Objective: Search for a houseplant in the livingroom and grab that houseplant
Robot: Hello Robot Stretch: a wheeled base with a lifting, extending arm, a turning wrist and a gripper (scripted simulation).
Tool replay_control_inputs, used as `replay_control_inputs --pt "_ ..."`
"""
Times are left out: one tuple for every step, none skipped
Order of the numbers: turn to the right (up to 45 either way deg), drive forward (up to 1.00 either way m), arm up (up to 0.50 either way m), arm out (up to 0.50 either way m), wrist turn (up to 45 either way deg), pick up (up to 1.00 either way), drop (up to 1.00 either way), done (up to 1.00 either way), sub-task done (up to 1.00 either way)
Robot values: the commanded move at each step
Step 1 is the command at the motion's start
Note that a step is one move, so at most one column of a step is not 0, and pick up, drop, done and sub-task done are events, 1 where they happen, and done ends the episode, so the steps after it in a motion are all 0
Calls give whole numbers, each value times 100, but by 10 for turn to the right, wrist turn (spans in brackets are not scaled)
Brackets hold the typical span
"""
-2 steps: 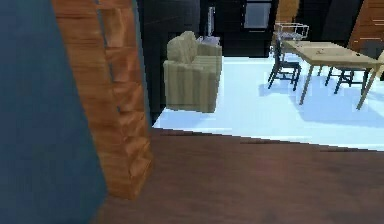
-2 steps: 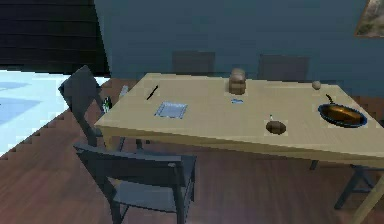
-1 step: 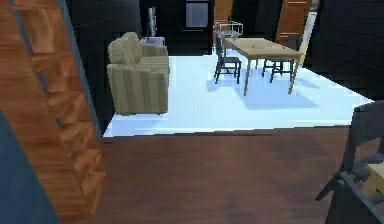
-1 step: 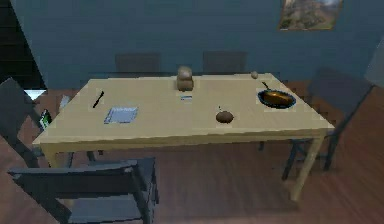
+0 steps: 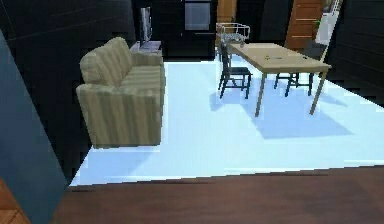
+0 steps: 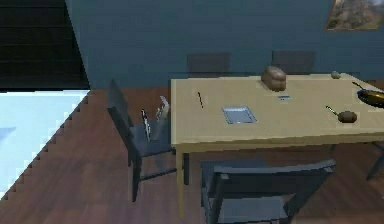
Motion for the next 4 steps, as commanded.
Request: replay_control_inputs --pt "30 0 0 0 0 0 0 0 0" --pt "0 100 0 0 0 0 0 0 0" --pt "30 0 0 0 0 0 0 0 0" --pt "30 0 0 0 0 0 0 0 0"
